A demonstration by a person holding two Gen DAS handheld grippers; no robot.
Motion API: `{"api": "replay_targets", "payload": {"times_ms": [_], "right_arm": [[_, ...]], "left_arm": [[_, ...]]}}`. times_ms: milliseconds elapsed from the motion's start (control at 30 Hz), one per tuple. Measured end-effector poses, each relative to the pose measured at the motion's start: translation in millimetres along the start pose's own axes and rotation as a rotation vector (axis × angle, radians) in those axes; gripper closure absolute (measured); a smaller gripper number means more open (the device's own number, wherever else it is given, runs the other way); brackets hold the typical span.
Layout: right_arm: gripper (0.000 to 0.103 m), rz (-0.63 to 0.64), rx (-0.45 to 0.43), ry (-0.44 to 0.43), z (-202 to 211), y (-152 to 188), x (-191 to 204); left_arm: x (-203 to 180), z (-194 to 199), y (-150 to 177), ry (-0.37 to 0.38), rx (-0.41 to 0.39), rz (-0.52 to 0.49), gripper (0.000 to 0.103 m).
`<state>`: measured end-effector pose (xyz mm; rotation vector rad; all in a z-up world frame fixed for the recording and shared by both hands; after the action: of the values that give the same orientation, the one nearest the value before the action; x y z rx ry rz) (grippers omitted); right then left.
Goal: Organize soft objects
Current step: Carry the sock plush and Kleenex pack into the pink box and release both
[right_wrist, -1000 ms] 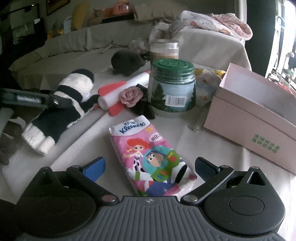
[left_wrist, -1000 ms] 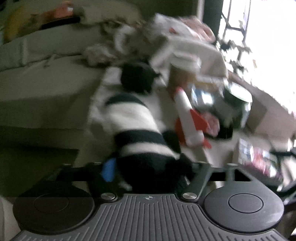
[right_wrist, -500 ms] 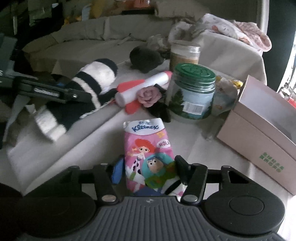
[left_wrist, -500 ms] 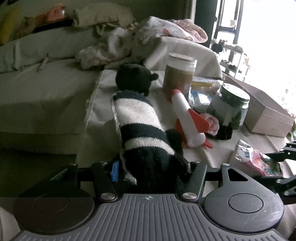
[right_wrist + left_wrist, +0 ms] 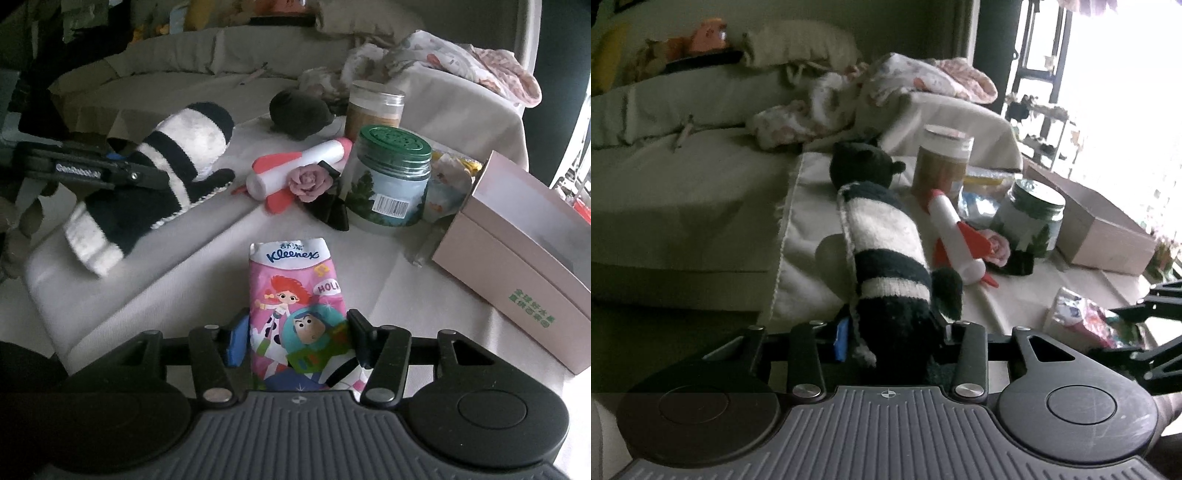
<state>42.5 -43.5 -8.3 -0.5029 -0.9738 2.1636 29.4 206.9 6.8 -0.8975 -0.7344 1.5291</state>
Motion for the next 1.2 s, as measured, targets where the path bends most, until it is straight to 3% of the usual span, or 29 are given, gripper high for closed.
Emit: {"api": "replay_targets", "payload": {"times_ms": [167, 300, 567, 667, 733, 833, 933, 1033, 1200], "right_arm": [[0.048, -0.004, -0.002, 0.009, -1, 3, 1], [0.048, -0.02, -0.004, 0.013, 0, 5, -1], [0.035, -0.031, -0.021, 0.035, -2, 6, -3], [0.037, -0.041, -0.023, 0.028, -1, 6, -4], [0.047, -0.044, -0.021, 0.009, -1, 6, -4], [0.048, -0.036, -0.022, 0.006, -1, 6, -2], [0.05, -0.048, -0.019, -0.001, -1, 6, -3], [0.052, -0.064, -0.043, -0.01, 11, -5, -10], [0.052, -0.163, -0.238, 0.024, 72, -67, -60]], "left_arm": [[7, -10, 3, -0.055, 0.057, 0.155, 0.049], [4, -19, 6, -0.028, 0.127, 0.104, 0.041], [-4, -18, 12, -0.054, 0.11, 0.037, 0.04], [1, -16, 11, -0.045, 0.093, 0.082, 0.043], [8, -14, 11, -0.028, 0.067, 0.159, 0.046], [18, -10, 13, 0.002, 0.022, 0.242, 0.05], [16, -6, 10, 0.015, 0.0, 0.234, 0.058], [8, 5, -17, 0.068, -0.046, 0.203, 0.061], [-30, 26, -114, 0.194, -0.184, 0.107, 0.062]]}}
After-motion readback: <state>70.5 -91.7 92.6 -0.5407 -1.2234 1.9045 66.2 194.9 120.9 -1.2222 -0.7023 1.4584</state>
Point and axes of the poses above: each gripper's, at about its wrist camera, not at the fingertips, and z roughly against the way its jaws point, x to its left, y to its underside, the point moved 6 cm from there along -z, roughly the way its jaws point, and after that the axes turned 5 degrees about -x, right-handed, at the moved point
